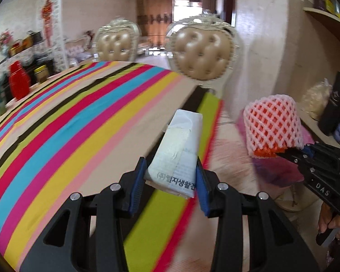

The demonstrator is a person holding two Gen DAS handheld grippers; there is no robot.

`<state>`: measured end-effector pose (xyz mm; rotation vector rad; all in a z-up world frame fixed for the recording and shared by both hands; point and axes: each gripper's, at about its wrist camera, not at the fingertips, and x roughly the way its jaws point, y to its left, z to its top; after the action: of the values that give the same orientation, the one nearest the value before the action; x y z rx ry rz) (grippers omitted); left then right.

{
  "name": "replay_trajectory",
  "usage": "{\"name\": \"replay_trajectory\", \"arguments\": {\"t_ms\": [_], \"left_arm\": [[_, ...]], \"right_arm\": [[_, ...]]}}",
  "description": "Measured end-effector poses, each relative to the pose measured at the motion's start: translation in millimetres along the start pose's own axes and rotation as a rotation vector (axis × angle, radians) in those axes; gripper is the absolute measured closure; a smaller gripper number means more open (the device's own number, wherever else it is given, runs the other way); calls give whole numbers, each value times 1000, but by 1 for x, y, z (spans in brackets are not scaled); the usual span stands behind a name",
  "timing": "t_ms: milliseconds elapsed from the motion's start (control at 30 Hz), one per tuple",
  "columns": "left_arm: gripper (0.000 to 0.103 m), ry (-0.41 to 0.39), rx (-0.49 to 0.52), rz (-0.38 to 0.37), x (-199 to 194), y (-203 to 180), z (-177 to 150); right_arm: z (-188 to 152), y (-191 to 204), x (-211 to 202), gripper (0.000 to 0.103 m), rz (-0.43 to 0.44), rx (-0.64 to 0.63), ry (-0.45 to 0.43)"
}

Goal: Collect trash
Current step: 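Carry the white tube and pink foam net to the pink bin and release both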

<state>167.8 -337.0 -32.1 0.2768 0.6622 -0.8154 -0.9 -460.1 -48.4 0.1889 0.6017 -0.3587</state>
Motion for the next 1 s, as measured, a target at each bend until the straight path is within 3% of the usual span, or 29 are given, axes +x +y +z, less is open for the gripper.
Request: {"name": "replay_trajectory", "arguments": {"t_ms": [200,433,500,567,600,1000], "left_arm": [[63,3,40,-98,25,-53,18],[63,-7,54,-172,43,-95,37],[63,-7,58,-186,46,-103,40],[63,-4,68,-198,51,-113,45],[63,-1,73,-204,54,-119,46],[58,-8,79,-299,82,-172,59]], "right_arm": [[-8,-59,-7,85,-127,84,2],[-13,-104,3,81,-215,132,34],[-15,-108,8,71,-219,121,48],[-18,-114,10,30,-219,132,56],[-19,-116,7,28,-219,140,46],[-36,-151,-49,29,-292,245,-49]]}}
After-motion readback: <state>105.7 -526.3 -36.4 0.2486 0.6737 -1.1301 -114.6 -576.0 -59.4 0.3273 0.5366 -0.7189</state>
